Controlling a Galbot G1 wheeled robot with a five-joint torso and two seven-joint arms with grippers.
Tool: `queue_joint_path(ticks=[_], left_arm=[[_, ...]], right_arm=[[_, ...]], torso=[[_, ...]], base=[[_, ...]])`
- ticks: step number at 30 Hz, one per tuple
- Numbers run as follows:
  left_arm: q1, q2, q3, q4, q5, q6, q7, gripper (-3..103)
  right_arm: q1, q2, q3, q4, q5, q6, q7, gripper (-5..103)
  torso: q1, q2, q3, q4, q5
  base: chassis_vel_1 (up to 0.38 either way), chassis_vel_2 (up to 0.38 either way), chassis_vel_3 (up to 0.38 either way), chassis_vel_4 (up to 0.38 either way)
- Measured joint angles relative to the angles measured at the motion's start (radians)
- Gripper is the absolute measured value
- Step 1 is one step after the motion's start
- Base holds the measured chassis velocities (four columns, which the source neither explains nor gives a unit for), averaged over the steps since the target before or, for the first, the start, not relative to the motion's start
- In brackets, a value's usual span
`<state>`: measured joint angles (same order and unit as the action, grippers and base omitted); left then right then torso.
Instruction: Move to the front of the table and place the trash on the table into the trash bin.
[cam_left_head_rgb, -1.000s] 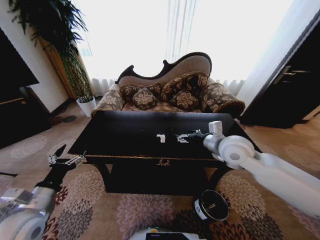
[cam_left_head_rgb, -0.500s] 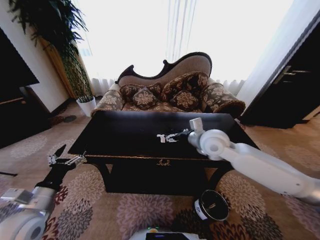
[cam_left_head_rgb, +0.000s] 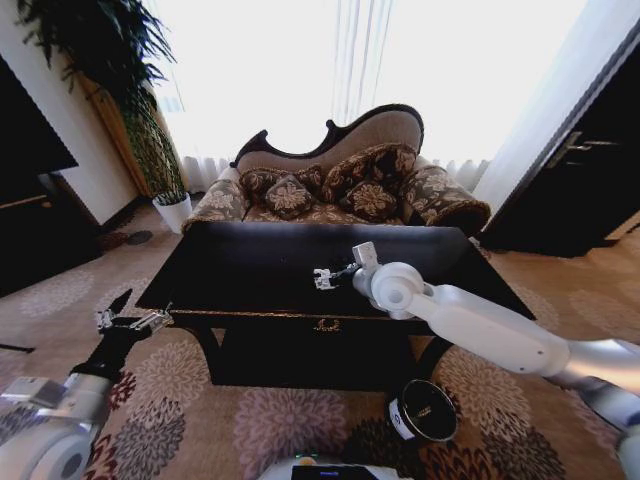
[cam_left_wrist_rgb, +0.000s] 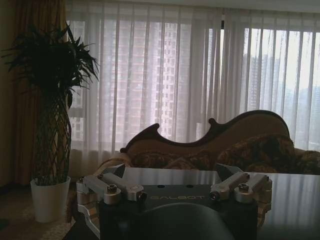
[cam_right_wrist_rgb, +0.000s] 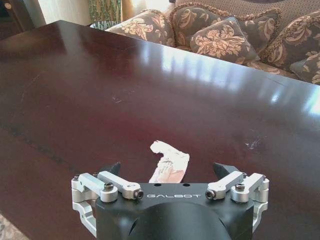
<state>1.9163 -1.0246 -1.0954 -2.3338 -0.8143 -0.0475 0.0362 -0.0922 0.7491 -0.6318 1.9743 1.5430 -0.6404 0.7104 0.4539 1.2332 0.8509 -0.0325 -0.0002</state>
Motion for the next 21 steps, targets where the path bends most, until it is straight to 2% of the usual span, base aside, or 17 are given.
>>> queue_joint_path(ticks=[13, 14, 16, 19, 21], left_arm=[[0.000, 0.000, 0.000, 0.000, 0.000, 0.000, 0.000, 100], [0.000, 0.000, 0.000, 0.000, 0.000, 0.000, 0.000, 100], [0.000, 0.000, 0.000, 0.000, 0.000, 0.000, 0.000, 100], [0.000, 0.000, 0.000, 0.000, 0.000, 0.000, 0.000, 100], [0.000, 0.000, 0.000, 0.000, 0.000, 0.000, 0.000, 100]], right_arm=[[-0.001, 0.035, -0.012, -0.043, -0.039, -0.006, -0.019, 100], [-0.004, 0.043, -0.014, -0.048, -0.045, -0.007, -0.020, 103], [-0.005, 0.047, -0.014, -0.051, -0.048, -0.007, -0.021, 99], [-0.007, 0.052, -0.014, -0.057, -0.055, -0.007, -0.030, 84], [-0.007, 0.052, -0.014, -0.058, -0.056, -0.007, -0.033, 84]], torso=[[0.000, 0.000, 0.000, 0.0000, 0.0000], [0.000, 0.000, 0.000, 0.0001, 0.0000], [0.000, 0.000, 0.000, 0.0001, 0.0000], [0.000, 0.000, 0.000, 0.0001, 0.0000], [0.000, 0.000, 0.000, 0.0000, 0.0000]], base=[[0.000, 0.000, 0.000, 0.000], [0.000, 0.000, 0.000, 0.000], [0.000, 0.000, 0.000, 0.000], [0.000, 0.000, 0.000, 0.000], [0.000, 0.000, 0.000, 0.000]])
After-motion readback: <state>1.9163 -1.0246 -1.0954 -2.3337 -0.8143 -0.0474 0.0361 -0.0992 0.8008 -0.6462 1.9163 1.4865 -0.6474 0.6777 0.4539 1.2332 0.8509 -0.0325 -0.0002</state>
